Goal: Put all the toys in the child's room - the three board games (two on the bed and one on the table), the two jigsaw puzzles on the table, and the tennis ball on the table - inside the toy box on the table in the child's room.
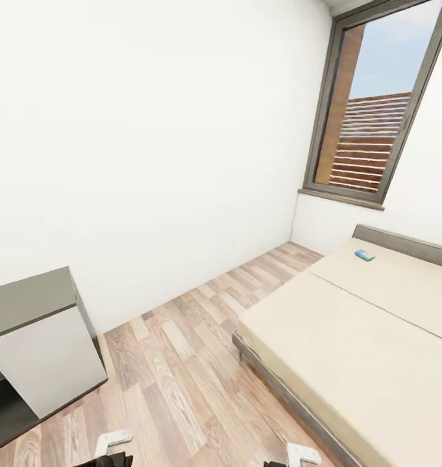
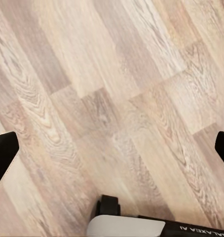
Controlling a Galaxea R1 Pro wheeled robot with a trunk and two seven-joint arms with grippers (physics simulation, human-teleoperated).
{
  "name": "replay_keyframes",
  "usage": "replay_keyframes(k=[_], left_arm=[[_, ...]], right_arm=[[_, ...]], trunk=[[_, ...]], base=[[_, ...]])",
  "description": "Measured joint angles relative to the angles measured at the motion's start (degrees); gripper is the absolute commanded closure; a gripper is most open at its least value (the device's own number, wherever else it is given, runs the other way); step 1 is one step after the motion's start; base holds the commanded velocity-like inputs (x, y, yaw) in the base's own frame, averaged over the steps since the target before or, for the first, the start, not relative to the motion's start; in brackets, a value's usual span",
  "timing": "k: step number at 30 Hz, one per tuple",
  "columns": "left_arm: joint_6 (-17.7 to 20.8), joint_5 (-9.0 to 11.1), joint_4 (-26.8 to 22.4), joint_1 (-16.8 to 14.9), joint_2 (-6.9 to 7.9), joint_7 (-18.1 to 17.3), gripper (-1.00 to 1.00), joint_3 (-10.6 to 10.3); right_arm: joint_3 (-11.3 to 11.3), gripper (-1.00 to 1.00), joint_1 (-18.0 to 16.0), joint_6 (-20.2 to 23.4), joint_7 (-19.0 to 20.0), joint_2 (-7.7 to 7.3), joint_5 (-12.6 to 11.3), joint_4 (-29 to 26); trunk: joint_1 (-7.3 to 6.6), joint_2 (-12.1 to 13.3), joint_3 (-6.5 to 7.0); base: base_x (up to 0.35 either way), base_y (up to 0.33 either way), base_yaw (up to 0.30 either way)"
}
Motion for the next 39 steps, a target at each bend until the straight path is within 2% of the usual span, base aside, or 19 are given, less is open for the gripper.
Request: replay_keyframes(k=[17, 39], left_arm=[[-1.37, 0.06, 0.01, 0.00, 0.04, -0.02, -1.00, -0.02], [-1.48, 0.00, 0.06, 0.01, -0.02, -0.02, -1.00, -0.06]], right_arm=[[0.00, -1.00, -0.01, -0.16, 0.02, 0.00, 0.14, 0.05], [0.00, -1.00, 0.00, -0.15, -0.07, 0.00, 0.13, 0.29]], trunk=[[0.00, 0.00, 0.00], [0.01, 0.00, 0.00]], base=[[0.310, 0.147, -0.056], [0.242, 0.258, -0.262]])
